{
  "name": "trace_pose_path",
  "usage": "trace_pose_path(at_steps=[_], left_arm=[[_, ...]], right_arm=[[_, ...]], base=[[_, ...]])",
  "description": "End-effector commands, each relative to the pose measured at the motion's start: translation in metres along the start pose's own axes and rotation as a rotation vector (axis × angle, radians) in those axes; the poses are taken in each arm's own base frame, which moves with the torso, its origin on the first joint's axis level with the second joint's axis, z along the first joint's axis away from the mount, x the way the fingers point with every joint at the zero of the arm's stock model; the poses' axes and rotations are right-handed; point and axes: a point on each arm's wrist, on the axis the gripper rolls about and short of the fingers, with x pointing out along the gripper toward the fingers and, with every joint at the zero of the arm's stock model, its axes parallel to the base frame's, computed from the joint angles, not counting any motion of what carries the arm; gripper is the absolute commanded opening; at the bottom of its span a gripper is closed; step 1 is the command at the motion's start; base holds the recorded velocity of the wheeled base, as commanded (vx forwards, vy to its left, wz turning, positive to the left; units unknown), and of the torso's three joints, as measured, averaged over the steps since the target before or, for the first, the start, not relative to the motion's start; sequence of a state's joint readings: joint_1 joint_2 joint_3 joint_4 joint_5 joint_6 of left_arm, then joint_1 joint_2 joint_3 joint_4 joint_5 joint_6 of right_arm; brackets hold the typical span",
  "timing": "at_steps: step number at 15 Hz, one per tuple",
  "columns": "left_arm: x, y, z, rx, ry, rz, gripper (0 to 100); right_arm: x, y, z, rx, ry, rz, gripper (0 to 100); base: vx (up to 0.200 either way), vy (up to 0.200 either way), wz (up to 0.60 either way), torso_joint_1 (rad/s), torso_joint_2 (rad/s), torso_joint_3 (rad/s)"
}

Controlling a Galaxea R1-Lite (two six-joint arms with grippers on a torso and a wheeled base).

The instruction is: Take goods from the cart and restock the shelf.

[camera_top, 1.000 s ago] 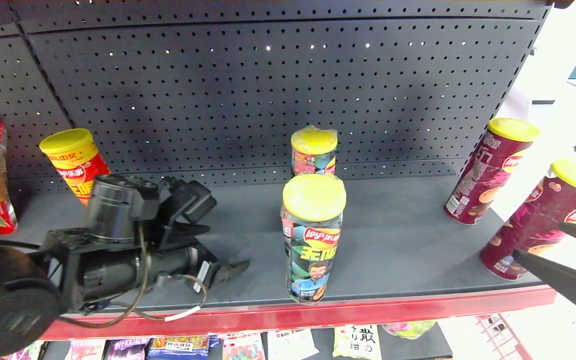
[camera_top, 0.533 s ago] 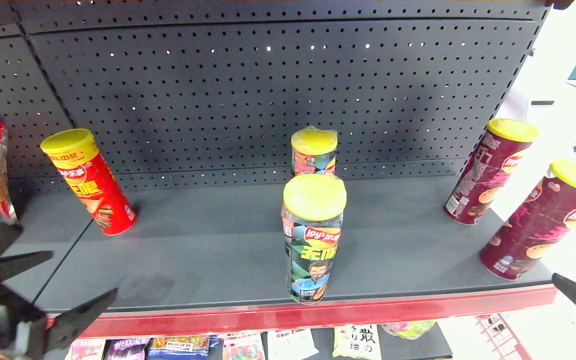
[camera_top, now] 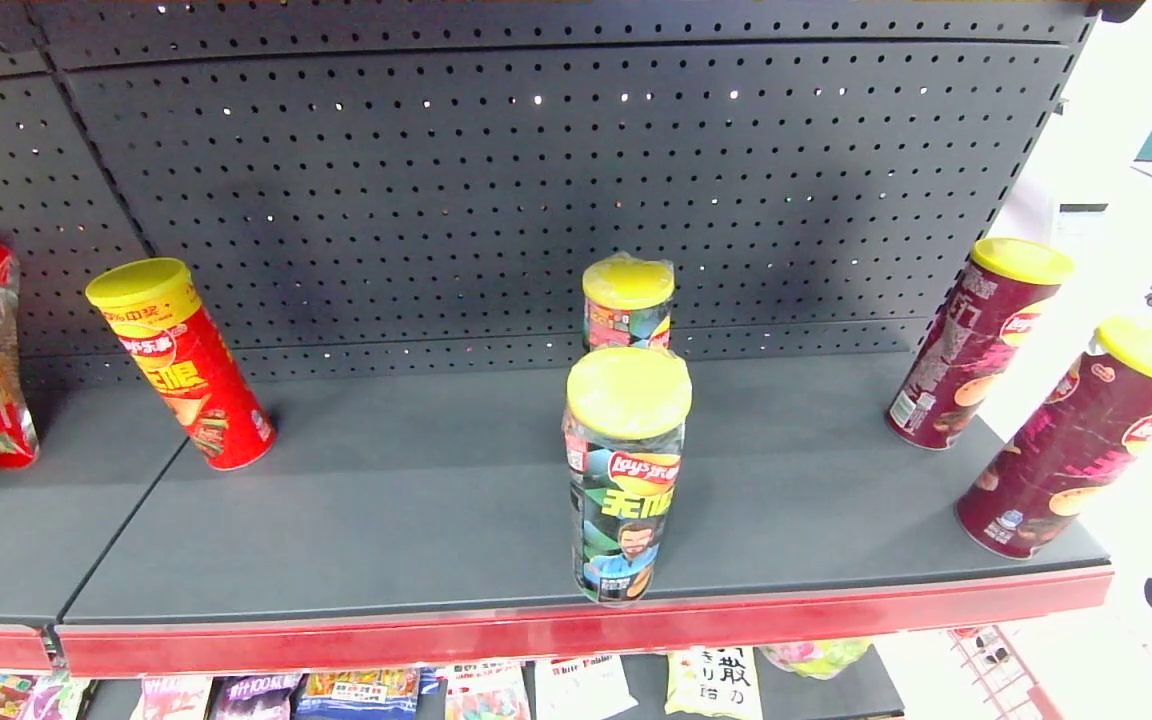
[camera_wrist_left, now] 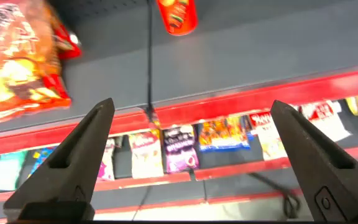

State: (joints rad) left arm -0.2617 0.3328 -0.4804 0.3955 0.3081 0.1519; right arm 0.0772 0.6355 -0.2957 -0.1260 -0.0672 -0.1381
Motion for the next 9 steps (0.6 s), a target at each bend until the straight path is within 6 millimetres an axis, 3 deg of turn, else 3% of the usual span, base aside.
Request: trace_pose_path(at_steps=[1,4,9], left_arm=[[-0.0057,0.0012,-0.0033,-0.006,-0.033,0.011,100],[-0.0057,0.0013,-0.0038,0.024,-0.031,0.02,100],[-0.0062,0.0013,-0.0045,0.027,-0.034,0.021,100]], right_arm=[[-0.0014,-0.0001,-0.0016,0.001,-0.003,-0.006,100],[-0.0015,0.0003,-0.005,0.001,0.005,-0.006,100],[-0.0012,0.0005,-0.0055,-0.012,0.008,-0.003,100]], base=[[0.0,0.0,0.0,0.0,0.0,0.0],[0.0,0.0,0.0,0.0,0.0,0.0],[-0.2,0.0,0.0,0.004,0.0,0.003]])
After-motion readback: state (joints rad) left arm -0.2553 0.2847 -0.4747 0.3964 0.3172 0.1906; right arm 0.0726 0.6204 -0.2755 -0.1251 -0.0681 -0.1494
